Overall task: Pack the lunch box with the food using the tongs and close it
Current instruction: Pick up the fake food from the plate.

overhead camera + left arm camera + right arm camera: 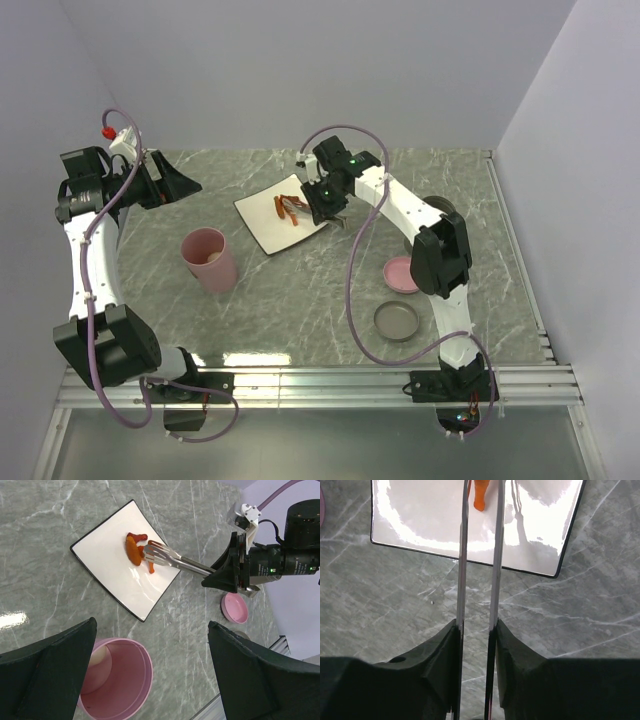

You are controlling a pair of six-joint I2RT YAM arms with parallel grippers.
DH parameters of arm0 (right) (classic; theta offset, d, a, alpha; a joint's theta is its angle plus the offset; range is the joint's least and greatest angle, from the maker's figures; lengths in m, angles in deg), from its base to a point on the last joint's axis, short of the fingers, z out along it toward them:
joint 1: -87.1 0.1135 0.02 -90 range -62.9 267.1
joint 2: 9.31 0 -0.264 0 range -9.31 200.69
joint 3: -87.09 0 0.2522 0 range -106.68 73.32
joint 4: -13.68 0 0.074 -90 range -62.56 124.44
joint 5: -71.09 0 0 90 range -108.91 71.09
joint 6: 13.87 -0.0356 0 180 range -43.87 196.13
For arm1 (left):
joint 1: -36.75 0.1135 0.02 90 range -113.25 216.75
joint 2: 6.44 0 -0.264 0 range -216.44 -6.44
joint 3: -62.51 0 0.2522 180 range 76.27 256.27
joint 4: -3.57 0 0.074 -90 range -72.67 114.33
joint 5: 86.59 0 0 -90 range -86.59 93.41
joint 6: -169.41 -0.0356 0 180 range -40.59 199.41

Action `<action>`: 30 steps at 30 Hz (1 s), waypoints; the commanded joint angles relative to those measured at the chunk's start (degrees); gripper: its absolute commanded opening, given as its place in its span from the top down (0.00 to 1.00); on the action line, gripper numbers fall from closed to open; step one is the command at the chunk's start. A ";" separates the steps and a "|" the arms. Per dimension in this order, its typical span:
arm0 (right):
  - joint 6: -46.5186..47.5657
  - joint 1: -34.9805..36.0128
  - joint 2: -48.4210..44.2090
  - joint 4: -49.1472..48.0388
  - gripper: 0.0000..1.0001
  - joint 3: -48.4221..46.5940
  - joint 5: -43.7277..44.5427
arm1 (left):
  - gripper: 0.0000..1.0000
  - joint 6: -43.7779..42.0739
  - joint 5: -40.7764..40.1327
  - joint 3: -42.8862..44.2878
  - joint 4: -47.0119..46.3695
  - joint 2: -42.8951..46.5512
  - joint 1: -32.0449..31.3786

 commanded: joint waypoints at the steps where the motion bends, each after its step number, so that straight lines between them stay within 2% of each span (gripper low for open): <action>1: -0.45 0.30 -0.52 -1.05 0.65 -2.36 -0.48 | 0.01 -0.91 -0.02 0.36 -0.98 -0.31 0.13; 11: 0.42 -0.05 -5.00 -0.26 0.82 -0.43 0.05 | 0.01 -1.08 -0.02 0.97 -0.63 -0.40 0.21; 21: 1.31 -0.84 -12.20 2.55 0.88 1.51 -3.54 | 0.01 -0.74 -0.19 0.97 -0.54 -0.05 0.13; 30: 2.80 -5.05 -26.43 3.51 0.89 7.83 -9.27 | 0.01 -3.28 -1.77 2.46 1.92 0.92 0.13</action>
